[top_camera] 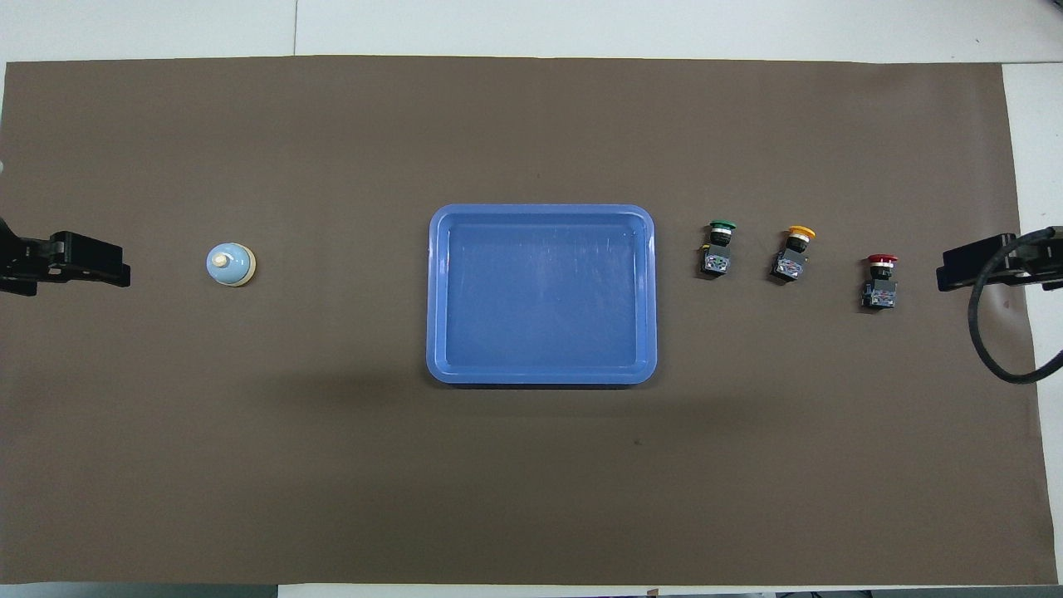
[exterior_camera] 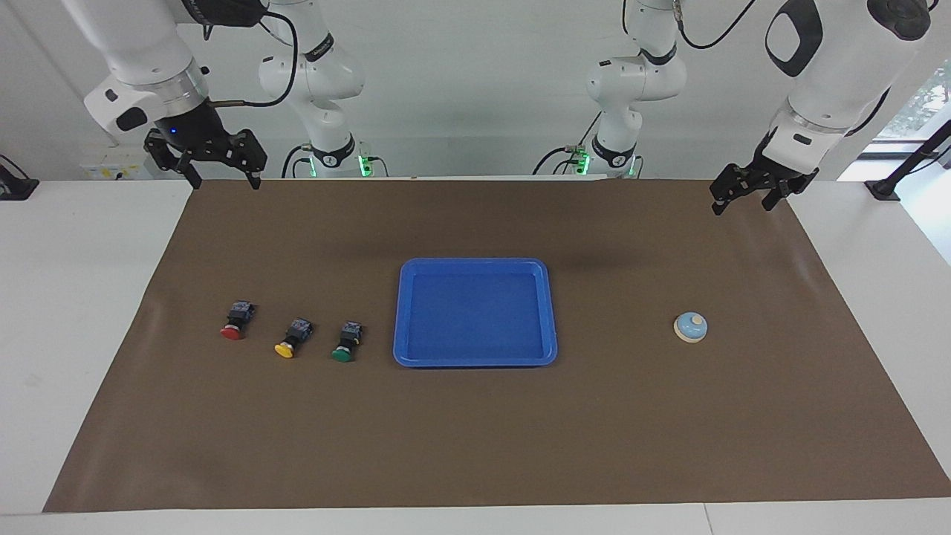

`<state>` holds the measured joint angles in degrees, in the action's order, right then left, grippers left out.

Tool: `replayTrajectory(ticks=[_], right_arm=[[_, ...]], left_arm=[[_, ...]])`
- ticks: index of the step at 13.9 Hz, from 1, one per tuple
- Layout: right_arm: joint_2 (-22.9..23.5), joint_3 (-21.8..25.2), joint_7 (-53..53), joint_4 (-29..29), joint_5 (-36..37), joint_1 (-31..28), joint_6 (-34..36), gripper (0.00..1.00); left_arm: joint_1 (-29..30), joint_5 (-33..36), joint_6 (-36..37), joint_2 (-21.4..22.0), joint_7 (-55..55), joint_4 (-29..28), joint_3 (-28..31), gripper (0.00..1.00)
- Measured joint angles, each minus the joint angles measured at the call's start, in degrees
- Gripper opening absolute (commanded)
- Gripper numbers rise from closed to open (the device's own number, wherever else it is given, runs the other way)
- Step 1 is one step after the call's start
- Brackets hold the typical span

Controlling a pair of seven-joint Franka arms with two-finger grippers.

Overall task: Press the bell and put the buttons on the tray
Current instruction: 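Move the left gripper toward the silver call bell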

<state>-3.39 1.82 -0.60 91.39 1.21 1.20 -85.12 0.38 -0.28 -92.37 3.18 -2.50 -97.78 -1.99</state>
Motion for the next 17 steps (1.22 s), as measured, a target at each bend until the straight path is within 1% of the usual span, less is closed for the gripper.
replayTrajectory(ticks=[5, 6, 7, 8, 9, 11, 13, 14, 17], right_arm=[[0.0, 0.0, 0.0, 0.0, 0.0, 0.0, 0.0, 1.0], [0.0, 0.0, 0.0, 0.0, 0.0, 0.0, 0.0, 1.0], [0.0, 0.0, 0.0, 0.0, 0.0, 0.0, 0.0, 1.0], [0.0, 0.0, 0.0, 0.0, 0.0, 0.0, 0.0, 1.0], [0.0, 0.0, 0.0, 0.0, 0.0, 0.0, 0.0, 1.0], [0.0, 0.0, 0.0, 0.0, 0.0, 0.0, 0.0, 1.0], [0.0, 0.0, 0.0, 0.0, 0.0, 0.0, 0.0, 1.0], [0.0, 0.0, 0.0, 0.0, 0.0, 0.0, 0.0, 1.0], [0.0, 0.0, 0.0, 0.0, 0.0, 0.0, 0.0, 1.0]], left_arm=[[0.1, 0.0, -0.9, 0.0, 0.0, 0.1, 0.2, 1.0], [0.1, 0.0, -1.0, 0.1, -0.1, 0.1, 0.3, 0.89], [0.1, 0.0, -1.1, 0.1, -0.4, 0.1, 0.4, 0.58], [0.1, 0.0, -1.8, 0.2, -0.6, 0.0, 0.3, 0.23], [0.1, 0.0, -3.0, 0.2, -0.7, -0.1, 0.3, 0.0], [0.2, 0.0, -6.0, -0.1, -0.7, -0.9, 0.3, 0.0], [0.5, 0.0, -10.4, -1.9, -0.7, -1.7, 0.4, 0.0], [0.7, 0.0, -12.3, -3.7, -0.7, -1.5, 0.4, 0.0], [0.9, 0.0, -16.7, -12.2, -0.7, 1.8, 0.5, 0.0]])
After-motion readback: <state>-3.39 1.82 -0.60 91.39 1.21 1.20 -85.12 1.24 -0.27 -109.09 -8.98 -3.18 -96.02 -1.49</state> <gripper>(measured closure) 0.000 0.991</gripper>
